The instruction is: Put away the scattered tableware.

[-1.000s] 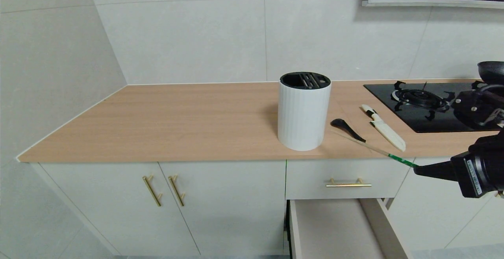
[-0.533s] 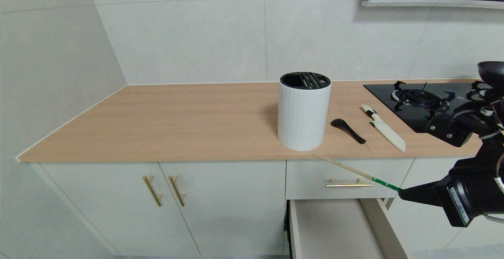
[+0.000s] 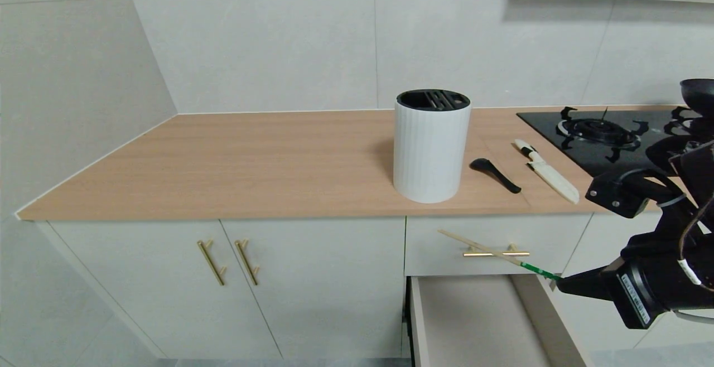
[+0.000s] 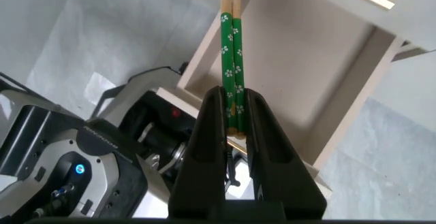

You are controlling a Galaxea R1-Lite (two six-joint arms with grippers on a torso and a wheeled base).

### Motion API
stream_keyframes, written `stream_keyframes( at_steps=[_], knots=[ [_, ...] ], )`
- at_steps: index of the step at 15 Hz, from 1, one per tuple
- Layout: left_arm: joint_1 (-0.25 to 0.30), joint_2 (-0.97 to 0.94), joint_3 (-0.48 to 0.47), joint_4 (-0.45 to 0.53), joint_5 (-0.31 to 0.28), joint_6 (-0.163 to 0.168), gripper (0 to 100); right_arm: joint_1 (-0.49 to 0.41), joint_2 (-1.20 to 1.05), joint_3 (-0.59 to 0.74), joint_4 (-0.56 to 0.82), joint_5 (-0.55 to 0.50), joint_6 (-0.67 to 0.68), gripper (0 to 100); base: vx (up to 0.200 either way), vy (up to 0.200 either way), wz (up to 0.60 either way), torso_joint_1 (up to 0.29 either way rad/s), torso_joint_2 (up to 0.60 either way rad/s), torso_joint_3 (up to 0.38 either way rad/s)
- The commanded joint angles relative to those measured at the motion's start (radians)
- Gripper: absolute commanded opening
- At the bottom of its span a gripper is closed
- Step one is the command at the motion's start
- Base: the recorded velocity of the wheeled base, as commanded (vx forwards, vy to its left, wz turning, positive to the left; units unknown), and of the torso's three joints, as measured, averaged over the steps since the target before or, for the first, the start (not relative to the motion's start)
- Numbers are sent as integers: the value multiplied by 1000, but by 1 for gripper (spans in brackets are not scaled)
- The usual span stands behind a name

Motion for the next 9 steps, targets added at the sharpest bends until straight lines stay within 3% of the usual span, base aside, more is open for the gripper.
stream_keyframes(
  at_steps=[1, 9],
  knots=[
    [0, 1, 0, -2, 0, 0, 100, 3, 11, 1, 0, 0, 0, 0, 0, 0, 0, -193, 471, 276],
    [0, 1, 0, -2, 0, 0, 100, 6, 62, 1, 0, -2, 0, 0, 0, 0, 0, -196, 481, 287]
  ],
)
